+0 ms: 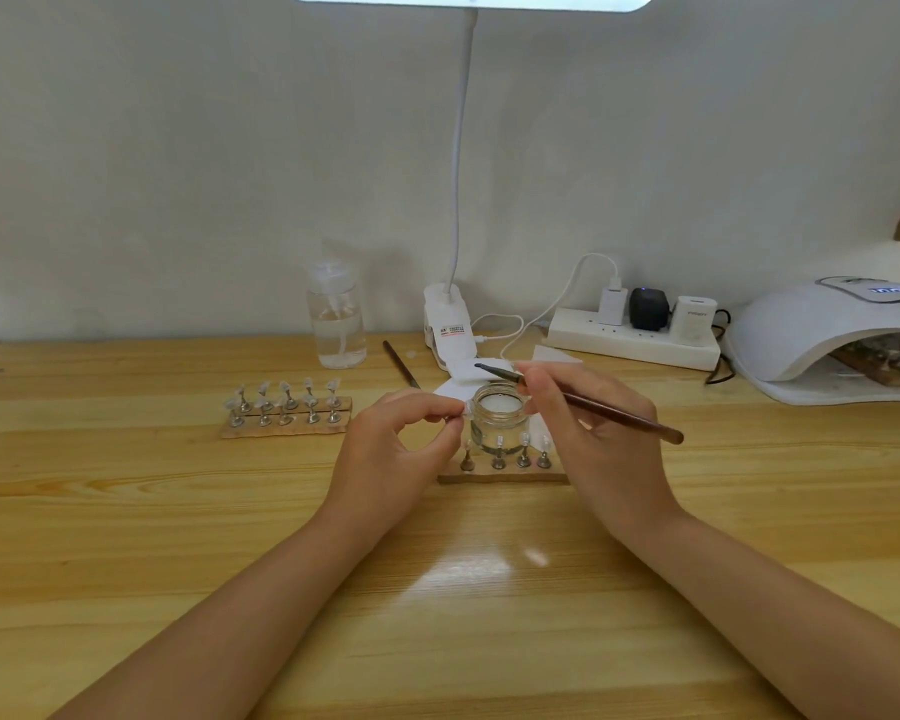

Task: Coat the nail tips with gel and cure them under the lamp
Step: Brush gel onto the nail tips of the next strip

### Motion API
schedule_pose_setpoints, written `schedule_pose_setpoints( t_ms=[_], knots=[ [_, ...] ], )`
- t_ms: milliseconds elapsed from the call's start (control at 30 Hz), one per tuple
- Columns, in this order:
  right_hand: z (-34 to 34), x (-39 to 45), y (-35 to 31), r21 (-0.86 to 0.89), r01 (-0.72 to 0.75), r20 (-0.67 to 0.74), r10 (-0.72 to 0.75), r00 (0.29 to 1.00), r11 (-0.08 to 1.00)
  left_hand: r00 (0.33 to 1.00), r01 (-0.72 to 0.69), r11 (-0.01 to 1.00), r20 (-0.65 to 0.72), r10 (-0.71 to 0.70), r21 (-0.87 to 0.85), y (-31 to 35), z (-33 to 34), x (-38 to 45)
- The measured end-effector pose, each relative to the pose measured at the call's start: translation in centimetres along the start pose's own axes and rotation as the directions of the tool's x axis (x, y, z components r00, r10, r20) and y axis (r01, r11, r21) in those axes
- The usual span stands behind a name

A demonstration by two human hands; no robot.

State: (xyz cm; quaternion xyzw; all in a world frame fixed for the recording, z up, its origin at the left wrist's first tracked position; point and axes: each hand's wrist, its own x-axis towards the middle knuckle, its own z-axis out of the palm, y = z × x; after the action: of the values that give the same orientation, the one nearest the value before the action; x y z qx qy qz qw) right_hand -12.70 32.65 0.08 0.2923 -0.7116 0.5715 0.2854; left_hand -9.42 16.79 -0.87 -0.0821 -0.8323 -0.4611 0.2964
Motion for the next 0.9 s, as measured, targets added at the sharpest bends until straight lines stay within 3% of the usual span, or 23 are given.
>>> schedule_pose_setpoints(
  t_ms=[167,367,900],
  knots=[
    [-0.22,-0.36,-0.24,-0.043,0.132,0.028,-0.131,0.991,0.990,1.000,-0.014,0.999,0.016,0.014,0.046,-0.18,-0.07,0.10],
    [0.07,-0.67,-0.61,0.078,-0.031,0.014,0.031,0.999,0.996,1.000,-0.011,0.998,0.024,0.009,0.064,-0.23,0.03,0.20],
    [0.28,-0.71,-0.41,-0.043,0.043,0.044,-0.041,0.998,0.998,1.000,0.000,0.998,0.027,-0.002,0.056,-0.27,0.12,0.19]
  ],
)
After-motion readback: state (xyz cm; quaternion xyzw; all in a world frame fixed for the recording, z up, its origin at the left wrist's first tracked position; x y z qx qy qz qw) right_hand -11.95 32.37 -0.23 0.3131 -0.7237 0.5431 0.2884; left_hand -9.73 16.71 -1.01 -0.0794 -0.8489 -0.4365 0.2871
